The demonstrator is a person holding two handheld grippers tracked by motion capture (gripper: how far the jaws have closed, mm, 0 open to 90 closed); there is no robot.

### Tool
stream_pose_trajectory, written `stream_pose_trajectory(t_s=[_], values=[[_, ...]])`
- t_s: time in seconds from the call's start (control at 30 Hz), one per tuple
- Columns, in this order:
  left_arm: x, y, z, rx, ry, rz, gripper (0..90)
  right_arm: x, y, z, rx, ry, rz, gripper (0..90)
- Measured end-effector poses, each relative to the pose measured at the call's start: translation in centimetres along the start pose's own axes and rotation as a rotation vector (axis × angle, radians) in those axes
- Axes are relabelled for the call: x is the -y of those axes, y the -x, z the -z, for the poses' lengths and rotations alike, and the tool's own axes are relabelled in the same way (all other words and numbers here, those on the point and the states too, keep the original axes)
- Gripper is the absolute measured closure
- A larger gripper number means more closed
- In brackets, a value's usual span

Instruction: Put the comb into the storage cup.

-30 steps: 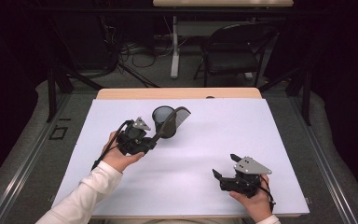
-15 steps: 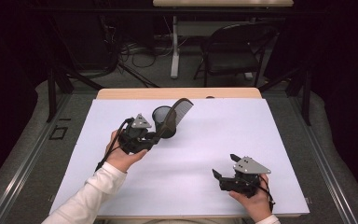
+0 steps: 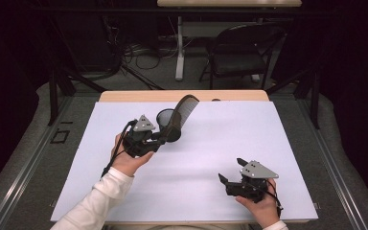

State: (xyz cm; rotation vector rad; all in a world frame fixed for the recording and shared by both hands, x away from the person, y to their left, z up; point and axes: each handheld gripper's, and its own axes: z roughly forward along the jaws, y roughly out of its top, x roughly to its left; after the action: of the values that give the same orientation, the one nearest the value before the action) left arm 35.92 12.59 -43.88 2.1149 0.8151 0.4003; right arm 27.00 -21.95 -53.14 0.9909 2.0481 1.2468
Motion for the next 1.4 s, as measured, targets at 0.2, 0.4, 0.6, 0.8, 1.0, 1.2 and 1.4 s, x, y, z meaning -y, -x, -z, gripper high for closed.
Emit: stream_pose_trajectory(t_s=[0.2,0.4,0.6,0.8,1.0,1.2,1.4], values=[[0.0,0.3,0.1,-0.018,0.045,-0.006,72.5,0.0,0.0,0.1,0.001,-0.001,0.002,15.0],[0.0,0.4,0.0,-0.016,0.087,0.014,72.5,0.0,0.0,0.1,0.001,0.004,0.004,15.0],[0.3,0.5,0.3,-0.02,0.139,0.031,72.5,0.0,0.0,0.1,0.001,0.001,0.003,15.1],[0.8,0.6,0.4,-0.032,0.169,0.035,72.5,0.0,0.0,0.1,0.0,-0.003,0.002,15.0],[1.0,0.7,0.4,-0.037,0.205,0.036,72.5,0.0,-0.1,0.1,-0.002,0.0,0.005,15.0],[1.5,1.0,0.2,-0.041,0.212,0.03,72.5,-0.1,0.0,0.2,-0.004,0.018,-0.005,15.1],[1.6,1.2,0.2,-0.041,0.224,0.025,72.6,-0.3,-0.2,0.2,-0.002,0.023,-0.006,15.0]])
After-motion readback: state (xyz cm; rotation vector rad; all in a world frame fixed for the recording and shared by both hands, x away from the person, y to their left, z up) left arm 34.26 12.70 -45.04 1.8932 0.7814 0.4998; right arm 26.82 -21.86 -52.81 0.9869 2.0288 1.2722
